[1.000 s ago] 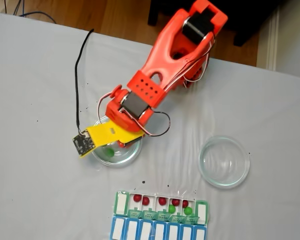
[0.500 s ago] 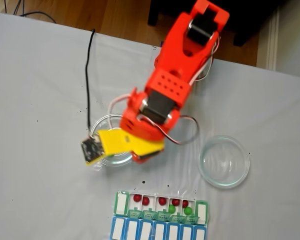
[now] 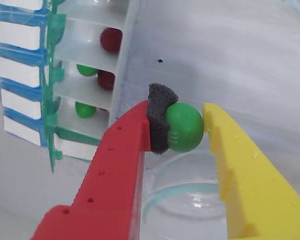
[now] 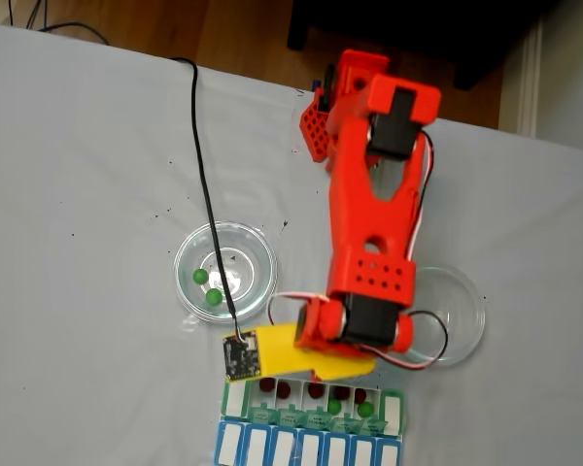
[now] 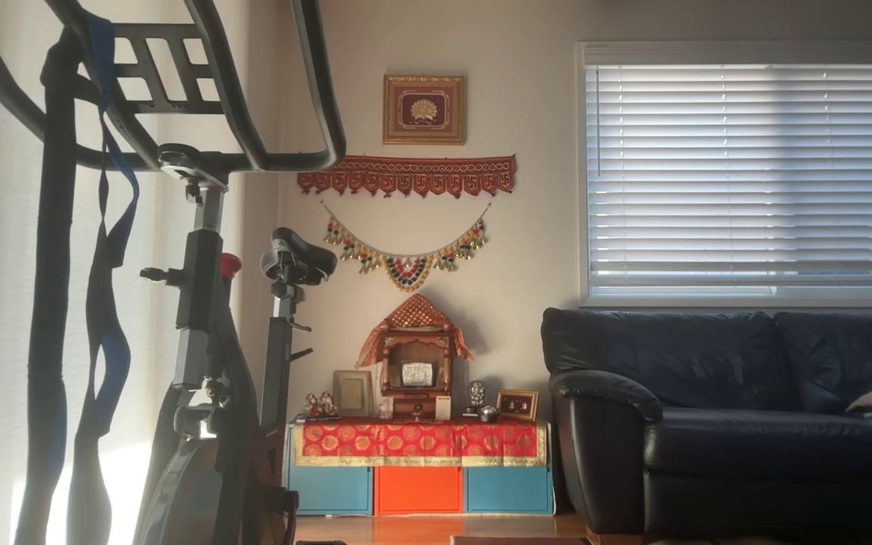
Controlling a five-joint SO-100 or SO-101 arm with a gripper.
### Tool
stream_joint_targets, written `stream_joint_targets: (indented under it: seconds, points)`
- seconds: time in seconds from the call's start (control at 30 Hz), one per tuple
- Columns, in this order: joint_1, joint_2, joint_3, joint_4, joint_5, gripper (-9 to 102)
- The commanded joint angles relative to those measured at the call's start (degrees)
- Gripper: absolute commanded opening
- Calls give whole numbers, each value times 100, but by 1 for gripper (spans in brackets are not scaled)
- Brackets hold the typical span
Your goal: Sort medicines into box.
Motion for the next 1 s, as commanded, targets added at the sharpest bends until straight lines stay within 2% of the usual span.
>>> stream_joint_targets:
  seconds: [0.0,0.23,0.53,0.77,0.97]
  points:
    - [-123,0,-633,-220,229,1]
    - [-132,-325,-949,-554,510,1]
    - [-158,-1345,-2197,-88,729,1]
    - [-149,-1635,-2602,-70,967,1]
    - [-246,-2153,-2900,-176,1556,1]
